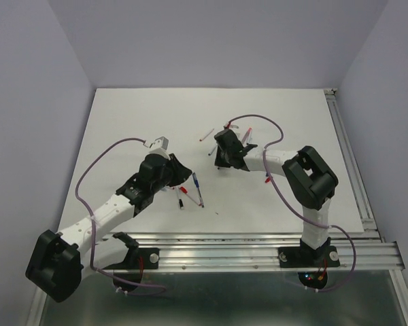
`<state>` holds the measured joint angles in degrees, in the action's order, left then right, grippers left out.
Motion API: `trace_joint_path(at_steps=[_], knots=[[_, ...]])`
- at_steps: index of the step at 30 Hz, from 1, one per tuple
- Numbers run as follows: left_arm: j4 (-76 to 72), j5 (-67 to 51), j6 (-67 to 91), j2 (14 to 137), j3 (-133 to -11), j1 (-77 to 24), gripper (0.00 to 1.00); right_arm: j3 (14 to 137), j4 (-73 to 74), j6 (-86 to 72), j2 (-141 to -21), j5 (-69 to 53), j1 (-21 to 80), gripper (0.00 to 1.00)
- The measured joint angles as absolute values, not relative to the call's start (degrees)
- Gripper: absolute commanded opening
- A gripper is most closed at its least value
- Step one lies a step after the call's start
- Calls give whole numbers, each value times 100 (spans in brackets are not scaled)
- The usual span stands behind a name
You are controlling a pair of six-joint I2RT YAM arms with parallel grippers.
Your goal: Open the pen caps
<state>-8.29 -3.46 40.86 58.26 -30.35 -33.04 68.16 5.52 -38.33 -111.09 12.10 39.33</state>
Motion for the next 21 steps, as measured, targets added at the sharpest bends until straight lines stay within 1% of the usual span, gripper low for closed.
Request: trace_joint_path(at_steps=[4, 5, 11, 12, 14, 16, 17, 21], knots=[[-624, -207, 4073, 5795, -3035, -3301, 0, 7129, 670, -3876, -11316, 1406, 3896, 25], [-569, -189, 4071, 5793, -3035, -3304, 0, 7170, 707, -3900, -11338, 1455, 3889, 28], [-425, -71, 4049, 5754, -3035, -3304, 0, 7185, 740, -4034, -11338, 1527, 3870, 31], [-416, -45, 4042, 5749, -3035, -3304, 0, 7185, 742, -4047, -11336, 1529, 3870, 35], [-390, -10, 4029, 5747, -3035, -3301, 0, 7181, 770, -4073, -11301, 1542, 3870, 37], [-366, -10, 4025, 5747, -3037, -3304, 0, 7102, 856, -4077, -11212, 1551, 3870, 46], [-357, -12, 4023, 5754, -3041, -3304, 0, 7011, 882, -4077, -11128, 1559, 3870, 49], [-362, -82, 4014, 5861, -3111, -3352, 0, 6611, 1105, -4073, -10519, 1581, 3870, 66]])
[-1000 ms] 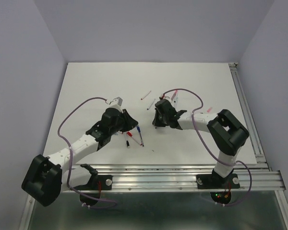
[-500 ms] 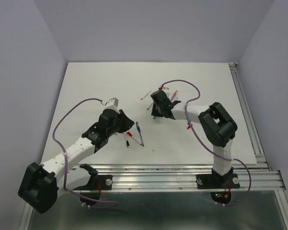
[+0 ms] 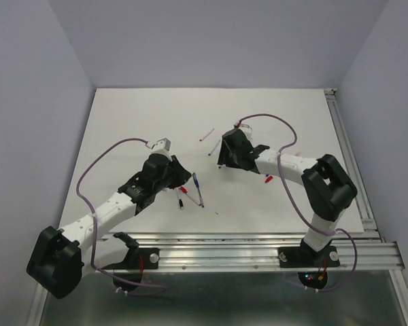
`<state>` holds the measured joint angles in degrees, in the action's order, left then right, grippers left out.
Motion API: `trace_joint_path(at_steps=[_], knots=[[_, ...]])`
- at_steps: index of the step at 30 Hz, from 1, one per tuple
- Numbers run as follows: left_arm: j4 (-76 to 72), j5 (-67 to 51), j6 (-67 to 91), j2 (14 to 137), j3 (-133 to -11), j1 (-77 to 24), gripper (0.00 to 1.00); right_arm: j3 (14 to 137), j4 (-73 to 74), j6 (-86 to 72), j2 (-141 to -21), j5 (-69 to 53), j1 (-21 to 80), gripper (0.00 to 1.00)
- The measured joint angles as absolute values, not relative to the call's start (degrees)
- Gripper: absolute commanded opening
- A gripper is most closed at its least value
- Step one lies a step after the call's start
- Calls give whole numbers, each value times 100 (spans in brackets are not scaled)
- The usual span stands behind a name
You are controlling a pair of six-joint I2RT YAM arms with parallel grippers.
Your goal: Open the pen caps
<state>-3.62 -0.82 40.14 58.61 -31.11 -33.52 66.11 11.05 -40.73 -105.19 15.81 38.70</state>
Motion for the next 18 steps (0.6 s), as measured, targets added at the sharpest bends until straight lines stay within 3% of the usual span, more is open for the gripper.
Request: trace_joint_path(at_steps=[5, 14, 18], knots=[[-484, -183, 4010, 6239, -3295, -3647, 0, 6018, 1111, -4252, -9159, 1811, 3870, 99], [-812, -296, 4007, 7863, -4274, -4372, 0, 3940, 1417, -5577, -5865, 3030, 3868, 100], [-908, -353, 3959, 8871, -5170, -4707, 0, 3232, 1496, -5907, -5017, 3269, 3863, 100]])
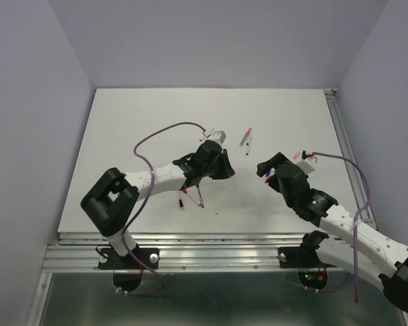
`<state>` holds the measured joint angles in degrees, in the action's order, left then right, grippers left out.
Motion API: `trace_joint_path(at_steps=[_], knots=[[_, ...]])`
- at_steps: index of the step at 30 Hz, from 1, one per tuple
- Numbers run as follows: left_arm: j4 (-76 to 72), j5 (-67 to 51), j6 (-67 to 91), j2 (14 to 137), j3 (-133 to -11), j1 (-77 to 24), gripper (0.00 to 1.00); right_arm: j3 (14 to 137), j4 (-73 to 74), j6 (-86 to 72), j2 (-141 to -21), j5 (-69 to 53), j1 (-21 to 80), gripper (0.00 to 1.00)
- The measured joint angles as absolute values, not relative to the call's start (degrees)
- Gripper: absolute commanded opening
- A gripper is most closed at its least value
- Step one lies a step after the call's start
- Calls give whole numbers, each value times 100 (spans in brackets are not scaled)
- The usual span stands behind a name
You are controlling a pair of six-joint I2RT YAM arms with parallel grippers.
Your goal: Open the pen caps
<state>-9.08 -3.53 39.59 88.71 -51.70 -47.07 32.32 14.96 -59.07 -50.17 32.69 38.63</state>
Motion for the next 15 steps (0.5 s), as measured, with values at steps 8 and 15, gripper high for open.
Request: trace_joint_path(at_steps=[8, 15], knots=[[-556, -432, 3739, 11336, -7564, -5227, 0, 2921, 1653, -6132, -4228, 3566, 3863, 100], [108, -384, 3616, 12462, -8774, -5459, 7, 2919, 1726, -6132, -4147, 3605, 3863, 100]])
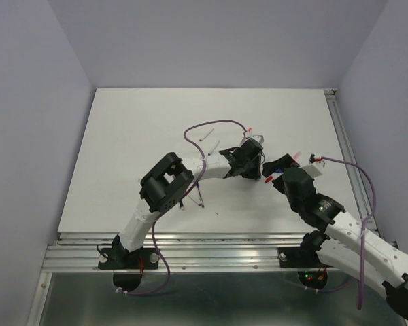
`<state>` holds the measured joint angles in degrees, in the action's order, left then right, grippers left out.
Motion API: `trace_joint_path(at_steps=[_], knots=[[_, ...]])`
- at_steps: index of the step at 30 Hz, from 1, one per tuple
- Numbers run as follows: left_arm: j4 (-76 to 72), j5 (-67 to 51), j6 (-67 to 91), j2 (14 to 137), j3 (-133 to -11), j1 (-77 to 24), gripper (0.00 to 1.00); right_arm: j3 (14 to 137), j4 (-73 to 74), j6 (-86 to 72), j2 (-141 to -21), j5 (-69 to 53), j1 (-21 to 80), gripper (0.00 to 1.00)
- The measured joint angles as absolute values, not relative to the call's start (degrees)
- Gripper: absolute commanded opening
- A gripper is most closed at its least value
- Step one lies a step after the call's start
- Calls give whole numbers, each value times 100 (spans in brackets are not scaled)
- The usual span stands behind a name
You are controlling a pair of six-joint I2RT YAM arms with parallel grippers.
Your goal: Open the pen caps
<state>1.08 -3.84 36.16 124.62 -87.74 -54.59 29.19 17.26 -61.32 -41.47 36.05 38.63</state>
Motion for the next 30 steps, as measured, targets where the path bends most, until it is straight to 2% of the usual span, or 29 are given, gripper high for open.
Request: trace_joint_path(at_steps=[8, 12, 16, 19, 22, 23, 26, 30], knots=[[362, -388, 3581, 12766, -9290, -5581, 34, 2915, 1887, -6233, -3938, 3789, 3863, 100], [375, -416, 3581, 12766, -9303, -5642, 40, 2906, 2012, -6320, -3785, 3892, 3863, 100], [340, -473, 3597, 12766, -9321, -5686, 53, 2906, 2139, -6410, -3649, 3955, 3863, 100], [336, -475, 3601, 12766, -9343, -5708, 55, 2906, 2228, -6447, -3618, 4003, 3863, 100], [336, -464, 3592, 12746, -9345, -5728, 69, 2906, 2355, -6469, -3597, 4032, 3863, 100], [349, -451, 3597, 12715, -9345, -5728, 77, 2906, 2403, -6479, -3586, 4029, 3863, 100], [421, -423, 3575, 12538, -9190, -5728, 91, 2906, 2558, -6504, -3498, 4032, 3863, 100], [427, -366, 3568, 11961, -8576, -5728, 98, 2906, 2768, -6567, -3175, 4027, 3863, 100]])
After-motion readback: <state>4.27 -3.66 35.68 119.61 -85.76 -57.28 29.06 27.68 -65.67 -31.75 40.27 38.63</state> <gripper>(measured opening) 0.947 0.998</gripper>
